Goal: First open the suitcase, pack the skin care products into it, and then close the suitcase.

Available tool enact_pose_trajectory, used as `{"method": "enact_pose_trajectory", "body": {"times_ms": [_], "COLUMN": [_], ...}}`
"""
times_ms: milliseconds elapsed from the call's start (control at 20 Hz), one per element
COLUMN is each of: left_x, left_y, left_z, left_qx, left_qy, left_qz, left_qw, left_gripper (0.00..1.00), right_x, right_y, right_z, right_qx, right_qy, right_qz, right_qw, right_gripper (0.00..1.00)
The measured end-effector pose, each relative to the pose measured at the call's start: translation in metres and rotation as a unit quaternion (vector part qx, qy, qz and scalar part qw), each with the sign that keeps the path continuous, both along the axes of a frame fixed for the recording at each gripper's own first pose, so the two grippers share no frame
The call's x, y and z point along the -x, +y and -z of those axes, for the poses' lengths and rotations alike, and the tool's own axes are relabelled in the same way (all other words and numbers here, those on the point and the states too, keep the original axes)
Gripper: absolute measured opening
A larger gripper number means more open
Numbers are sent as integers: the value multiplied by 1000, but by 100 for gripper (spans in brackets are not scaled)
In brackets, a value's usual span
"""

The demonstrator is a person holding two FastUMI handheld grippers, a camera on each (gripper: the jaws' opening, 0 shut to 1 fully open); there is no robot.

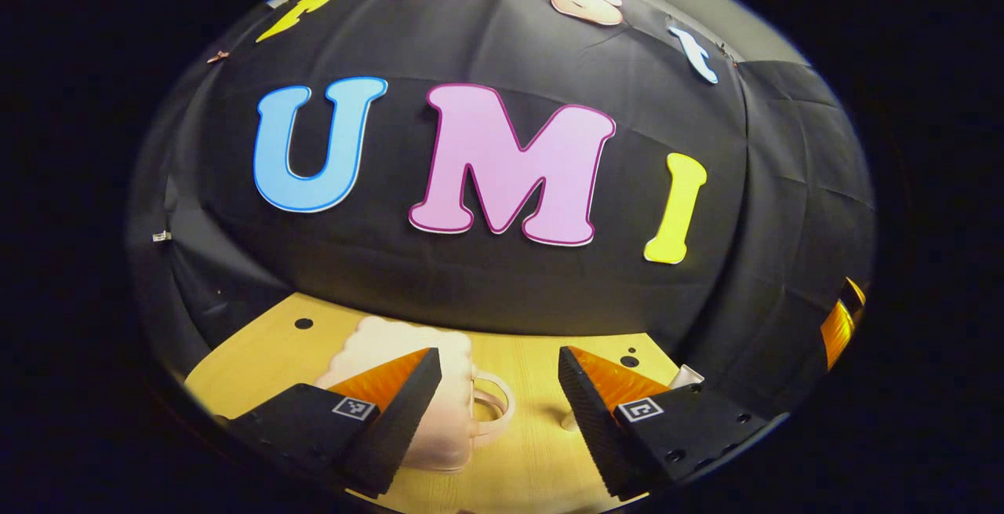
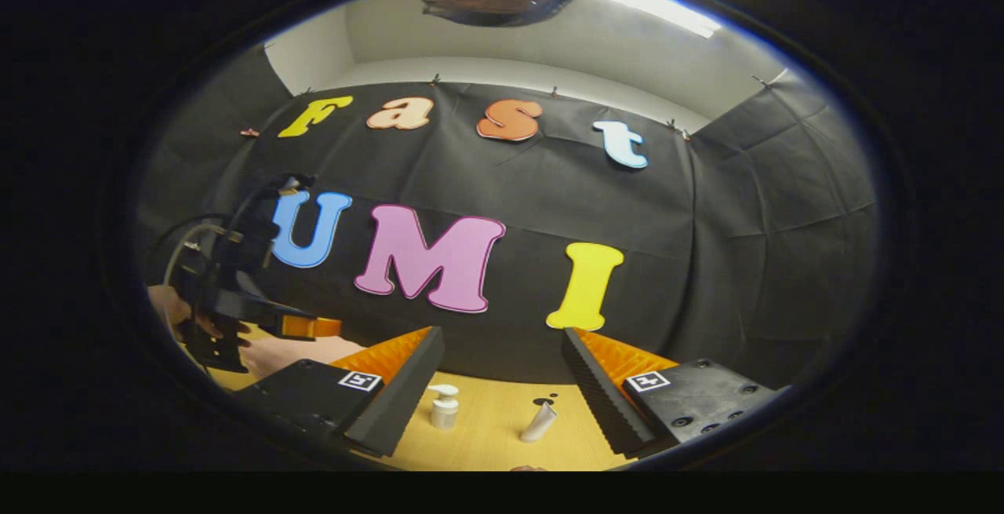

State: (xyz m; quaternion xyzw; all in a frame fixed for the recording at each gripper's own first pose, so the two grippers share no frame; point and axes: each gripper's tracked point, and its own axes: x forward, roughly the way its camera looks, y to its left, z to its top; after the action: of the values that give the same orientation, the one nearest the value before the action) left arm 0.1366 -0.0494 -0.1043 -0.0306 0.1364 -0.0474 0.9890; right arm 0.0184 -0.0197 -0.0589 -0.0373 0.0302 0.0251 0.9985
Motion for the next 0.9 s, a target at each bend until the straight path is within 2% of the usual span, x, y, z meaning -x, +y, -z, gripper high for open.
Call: {"method": "enact_pose_trajectory", "body": {"times_ms": [150,400,600,750,900], "left_x": [-36,-82,-101,-110,-115], "left_y": [-20,-46,-51,-49,-48], "left_z": [31,91,142,174,204], "left_qx": [-5,-1,5,-5,-19], "left_qy": [32,93,149,187,223], "left_qz": [23,41,30,16,-2], "left_qw": [999,995,988,982,975], "left_gripper": [95,96,96,95,93], "right_x": [-7,-28,-45,-54,-57], "right_y": [0,-20,-50,-59,-59], "right_z": [26,67,92,98,106], "right_qx": [2,5,8,47,34], "right_qy": [24,60,77,68,73], "right_qz": [-7,7,35,32,30], "right_qw": [1000,998,996,996,996], "right_gripper": [95,97,97,97,97]}}
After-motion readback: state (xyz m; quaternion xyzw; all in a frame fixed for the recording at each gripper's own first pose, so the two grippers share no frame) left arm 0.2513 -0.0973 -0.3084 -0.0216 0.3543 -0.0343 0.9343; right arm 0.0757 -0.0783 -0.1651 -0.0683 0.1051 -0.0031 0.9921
